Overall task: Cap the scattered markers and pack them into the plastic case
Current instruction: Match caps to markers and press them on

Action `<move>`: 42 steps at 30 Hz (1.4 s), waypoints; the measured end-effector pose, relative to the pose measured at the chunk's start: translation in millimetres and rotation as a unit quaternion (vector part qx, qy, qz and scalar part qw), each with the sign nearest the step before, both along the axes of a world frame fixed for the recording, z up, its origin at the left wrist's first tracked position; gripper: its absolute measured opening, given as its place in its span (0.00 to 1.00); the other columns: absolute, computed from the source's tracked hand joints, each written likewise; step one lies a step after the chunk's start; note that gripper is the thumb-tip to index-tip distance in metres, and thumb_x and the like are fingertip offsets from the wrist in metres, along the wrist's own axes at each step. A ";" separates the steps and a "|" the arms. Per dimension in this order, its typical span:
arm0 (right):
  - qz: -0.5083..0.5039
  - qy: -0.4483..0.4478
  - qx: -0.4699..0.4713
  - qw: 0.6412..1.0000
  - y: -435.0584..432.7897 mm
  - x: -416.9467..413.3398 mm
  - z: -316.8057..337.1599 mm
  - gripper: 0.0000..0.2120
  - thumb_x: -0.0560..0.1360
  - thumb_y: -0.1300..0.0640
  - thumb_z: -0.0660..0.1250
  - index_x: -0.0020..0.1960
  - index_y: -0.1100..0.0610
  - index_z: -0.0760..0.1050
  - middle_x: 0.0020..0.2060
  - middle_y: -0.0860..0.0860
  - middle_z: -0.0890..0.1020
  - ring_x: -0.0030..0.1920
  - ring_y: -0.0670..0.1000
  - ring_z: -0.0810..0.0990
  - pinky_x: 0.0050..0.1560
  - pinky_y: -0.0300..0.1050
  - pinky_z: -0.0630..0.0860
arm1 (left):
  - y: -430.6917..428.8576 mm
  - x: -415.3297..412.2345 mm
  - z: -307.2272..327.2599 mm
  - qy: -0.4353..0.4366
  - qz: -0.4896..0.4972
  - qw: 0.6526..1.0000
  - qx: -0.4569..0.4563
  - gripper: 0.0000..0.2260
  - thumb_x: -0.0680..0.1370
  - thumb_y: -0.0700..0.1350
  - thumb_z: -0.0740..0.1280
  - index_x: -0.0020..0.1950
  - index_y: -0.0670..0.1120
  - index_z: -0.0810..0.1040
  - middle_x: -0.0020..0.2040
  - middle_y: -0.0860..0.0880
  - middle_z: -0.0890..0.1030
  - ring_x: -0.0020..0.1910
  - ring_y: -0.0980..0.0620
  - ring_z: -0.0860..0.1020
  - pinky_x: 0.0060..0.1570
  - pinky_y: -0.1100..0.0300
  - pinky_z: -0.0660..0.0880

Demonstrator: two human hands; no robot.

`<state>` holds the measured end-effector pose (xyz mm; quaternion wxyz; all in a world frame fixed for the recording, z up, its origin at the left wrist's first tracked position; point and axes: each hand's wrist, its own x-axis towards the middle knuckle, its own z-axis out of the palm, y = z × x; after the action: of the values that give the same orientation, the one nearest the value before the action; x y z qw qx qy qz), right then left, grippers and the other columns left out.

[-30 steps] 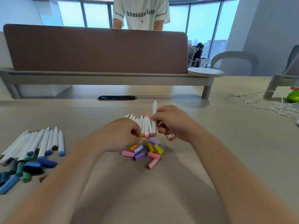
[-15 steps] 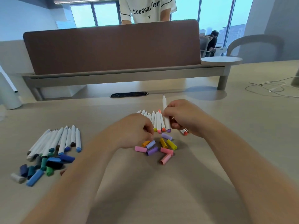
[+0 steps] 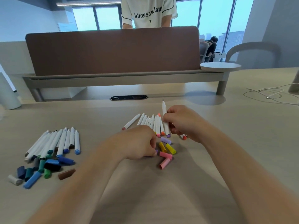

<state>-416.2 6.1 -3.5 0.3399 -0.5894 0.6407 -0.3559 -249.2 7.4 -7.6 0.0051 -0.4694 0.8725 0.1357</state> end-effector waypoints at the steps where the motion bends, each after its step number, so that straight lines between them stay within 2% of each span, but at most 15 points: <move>1: 0.000 0.000 -0.003 1.000 0.1 -0.3 0.1 0.08 0.76 0.58 0.63 0.47 0.64 0.75 0.30 0.56 0.73 0.25 0.49 0.67 0.30 0.45 0.64 | -1.5 2.0 1.5 0.027 0.004 1.000 -0.006 0.07 0.76 0.50 0.69 0.45 0.47 0.84 0.35 0.51 0.77 0.32 0.57 0.72 0.30 0.63 0.64; 3: 0.004 -0.001 -0.008 1.000 -0.4 -0.6 0.0 0.08 0.76 0.59 0.63 0.44 0.64 0.74 0.31 0.57 0.74 0.25 0.49 0.68 0.29 0.45 0.65 | -7.8 6.2 5.7 0.121 0.030 0.992 -0.029 0.08 0.77 0.49 0.68 0.44 0.47 0.84 0.37 0.51 0.80 0.34 0.56 0.74 0.33 0.63 0.68; 5: 0.012 0.007 -0.005 1.000 -0.3 1.7 -0.3 0.09 0.78 0.58 0.62 0.46 0.65 0.74 0.33 0.58 0.76 0.25 0.49 0.70 0.28 0.43 0.68 | -16.8 11.6 7.2 0.250 0.089 0.963 -0.033 0.08 0.77 0.49 0.68 0.41 0.49 0.83 0.37 0.53 0.81 0.34 0.57 0.74 0.34 0.63 0.70; 7: 0.037 -0.005 0.001 0.999 2.9 6.8 0.4 0.09 0.78 0.59 0.63 0.47 0.66 0.74 0.33 0.59 0.76 0.26 0.50 0.71 0.27 0.40 0.68 | -24.4 17.6 5.4 0.415 0.157 0.896 0.036 0.09 0.78 0.47 0.68 0.39 0.47 0.83 0.31 0.52 0.78 0.30 0.54 0.71 0.31 0.63 0.67; 9: 0.084 -0.036 0.013 0.996 6.8 10.8 1.1 0.09 0.78 0.60 0.64 0.47 0.68 0.73 0.31 0.60 0.76 0.26 0.52 0.71 0.26 0.41 0.67 | -28.9 21.1 3.6 0.551 0.193 0.804 0.114 0.09 0.79 0.42 0.67 0.41 0.41 0.82 0.29 0.48 0.76 0.28 0.53 0.68 0.26 0.64 0.65; 10: 0.109 -0.049 0.019 0.993 8.2 12.5 1.5 0.09 0.78 0.61 0.65 0.49 0.69 0.73 0.30 0.60 0.76 0.26 0.52 0.71 0.27 0.42 0.67 | -29.6 21.9 3.4 0.592 0.206 0.767 0.134 0.07 0.79 0.39 0.66 0.44 0.39 0.82 0.30 0.47 0.77 0.28 0.53 0.68 0.25 0.65 0.64; 12: 0.145 -0.051 0.028 0.988 11.6 14.4 3.2 0.07 0.77 0.62 0.66 0.49 0.67 0.75 0.29 0.57 0.75 0.26 0.51 0.70 0.28 0.42 0.67 | -28.2 21.6 3.7 0.642 0.228 0.716 0.150 0.06 0.79 0.36 0.65 0.49 0.40 0.82 0.35 0.46 0.81 0.27 0.54 0.71 0.24 0.66 0.66; 16: 0.179 -0.026 0.051 0.982 17.0 20.3 7.4 0.03 0.76 0.61 0.69 0.45 0.62 0.78 0.28 0.49 0.76 0.24 0.43 0.73 0.27 0.35 0.69 | -26.5 20.6 4.8 0.687 0.240 0.666 0.164 0.07 0.79 0.36 0.65 0.53 0.41 0.82 0.41 0.42 0.84 0.25 0.57 0.75 0.25 0.67 0.70; 22: 0.183 0.007 0.052 0.982 15.0 23.4 7.9 0.06 0.76 0.59 0.71 0.48 0.62 0.80 0.32 0.48 0.78 0.25 0.39 0.75 0.27 0.31 0.70 | -28.7 19.2 1.3 0.673 0.243 0.679 0.161 0.06 0.79 0.38 0.66 0.52 0.43 0.82 0.40 0.45 0.85 0.31 0.53 0.73 0.28 0.64 0.68; 26: 0.177 0.007 0.048 0.983 13.8 22.6 6.3 0.04 0.76 0.59 0.70 0.45 0.60 0.80 0.31 0.47 0.79 0.27 0.40 0.77 0.29 0.33 0.72 | -29.9 18.7 -0.2 0.675 0.236 0.680 0.163 0.05 0.79 0.37 0.67 0.51 0.43 0.82 0.39 0.45 0.84 0.32 0.52 0.71 0.30 0.63 0.67; 31: 0.175 0.031 0.045 0.983 11.5 20.8 3.9 0.06 0.76 0.56 0.70 0.48 0.59 0.80 0.37 0.50 0.80 0.30 0.41 0.78 0.33 0.34 0.74 | -31.7 18.6 -1.8 0.682 0.248 0.672 0.145 0.04 0.79 0.38 0.67 0.51 0.43 0.82 0.41 0.44 0.85 0.32 0.53 0.73 0.29 0.63 0.70; 34: 0.175 0.033 0.042 0.983 11.2 20.7 2.9 0.06 0.75 0.56 0.71 0.48 0.59 0.80 0.39 0.53 0.81 0.31 0.43 0.78 0.34 0.36 0.74 | -32.4 18.9 -3.0 0.674 0.257 0.679 0.136 0.04 0.79 0.40 0.68 0.52 0.45 0.82 0.45 0.42 0.85 0.35 0.52 0.74 0.31 0.61 0.71; 36: 0.172 0.044 0.040 0.983 9.9 20.9 2.0 0.06 0.75 0.55 0.71 0.48 0.58 0.81 0.41 0.55 0.82 0.34 0.45 0.79 0.37 0.37 0.77 | -32.0 18.0 -2.8 0.670 0.250 0.686 0.138 0.04 0.79 0.39 0.68 0.51 0.44 0.82 0.44 0.43 0.85 0.34 0.51 0.73 0.31 0.61 0.71; 38: 0.166 0.047 0.036 0.984 8.9 20.8 0.8 0.05 0.75 0.55 0.71 0.47 0.56 0.81 0.43 0.55 0.83 0.36 0.47 0.80 0.39 0.38 0.79 | -30.7 16.6 -2.7 0.662 0.238 0.698 0.132 0.04 0.79 0.39 0.68 0.51 0.43 0.82 0.42 0.43 0.85 0.33 0.51 0.72 0.31 0.60 0.70; 42: 0.141 0.084 -0.020 0.986 7.3 20.5 2.5 0.05 0.77 0.54 0.69 0.46 0.56 0.80 0.41 0.52 0.82 0.35 0.45 0.80 0.37 0.37 0.79 | -28.8 12.2 -4.0 0.612 0.226 0.755 0.058 0.02 0.78 0.38 0.67 0.47 0.41 0.80 0.38 0.44 0.84 0.31 0.52 0.74 0.33 0.58 0.72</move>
<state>-395.7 13.4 -1.0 0.3198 -0.7085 0.5701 -0.2658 -237.0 -21.4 -11.6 -0.5340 -0.4682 0.5483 0.4416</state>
